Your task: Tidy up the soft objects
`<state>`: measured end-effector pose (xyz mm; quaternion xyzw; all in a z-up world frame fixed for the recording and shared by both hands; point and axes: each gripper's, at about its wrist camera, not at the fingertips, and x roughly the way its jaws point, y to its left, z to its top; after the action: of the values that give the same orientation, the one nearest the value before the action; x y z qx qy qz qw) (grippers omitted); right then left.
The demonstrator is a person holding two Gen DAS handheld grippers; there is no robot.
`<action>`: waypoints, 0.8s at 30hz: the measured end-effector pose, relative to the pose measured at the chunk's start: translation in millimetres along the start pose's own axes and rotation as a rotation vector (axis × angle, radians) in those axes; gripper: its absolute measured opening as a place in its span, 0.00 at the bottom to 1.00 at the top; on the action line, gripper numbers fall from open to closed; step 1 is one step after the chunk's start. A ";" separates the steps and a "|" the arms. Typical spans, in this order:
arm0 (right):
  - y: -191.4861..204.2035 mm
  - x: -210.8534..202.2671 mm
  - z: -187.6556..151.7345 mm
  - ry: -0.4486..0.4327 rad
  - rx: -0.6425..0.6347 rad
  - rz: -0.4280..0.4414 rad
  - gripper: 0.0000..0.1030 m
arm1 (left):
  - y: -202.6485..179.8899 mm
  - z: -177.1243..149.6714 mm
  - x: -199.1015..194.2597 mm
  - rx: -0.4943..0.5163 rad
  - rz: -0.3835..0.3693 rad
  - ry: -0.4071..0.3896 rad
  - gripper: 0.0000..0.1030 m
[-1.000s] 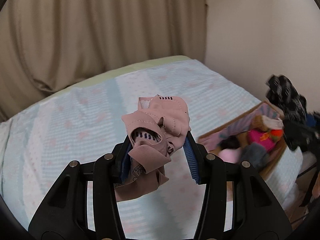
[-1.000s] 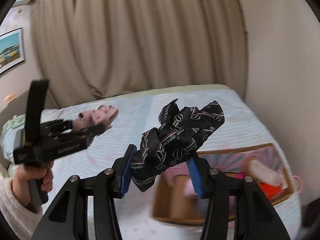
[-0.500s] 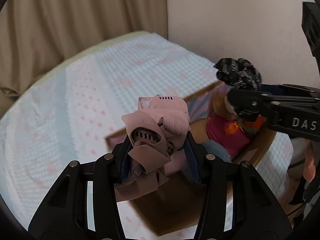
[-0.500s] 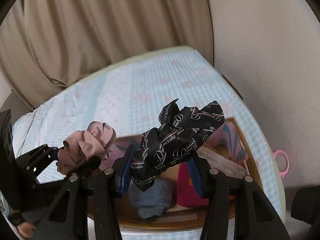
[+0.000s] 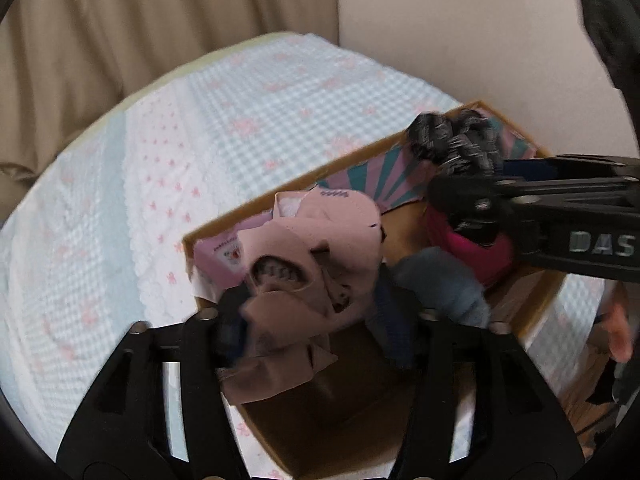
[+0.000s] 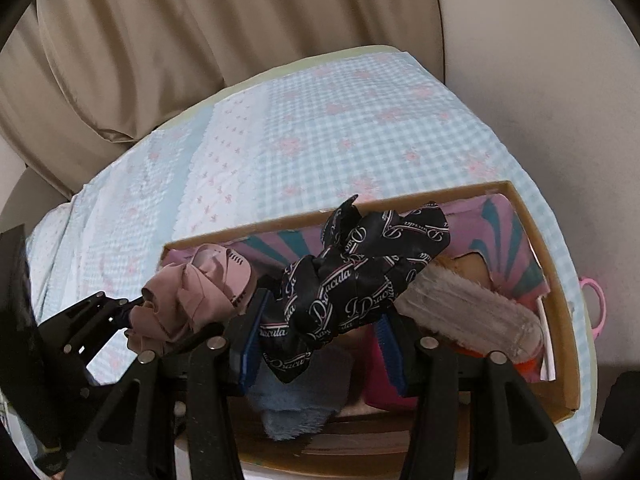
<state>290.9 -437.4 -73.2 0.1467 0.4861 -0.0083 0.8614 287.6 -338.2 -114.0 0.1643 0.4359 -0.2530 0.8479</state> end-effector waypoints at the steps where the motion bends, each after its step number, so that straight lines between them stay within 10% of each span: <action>1: 1.5 0.5 1.6 0.007 -0.005 -0.001 0.59 | -1.4 0.2 -5.7 0.017 -0.005 -0.007 0.97; 4: 2.9 4.7 4.2 0.037 -0.009 -0.022 1.00 | -0.7 -3.1 -12.7 0.048 0.019 -0.014 1.00; 24: 56.5 -57.1 -6.6 -0.105 -0.079 -0.073 1.00 | 50.1 -25.0 -102.1 -0.030 0.042 -0.163 1.00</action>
<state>264.2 -388.9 -14.6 0.0939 0.4452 -0.0282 0.8901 249.7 -255.5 -41.3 0.1395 0.3658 -0.2413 0.8880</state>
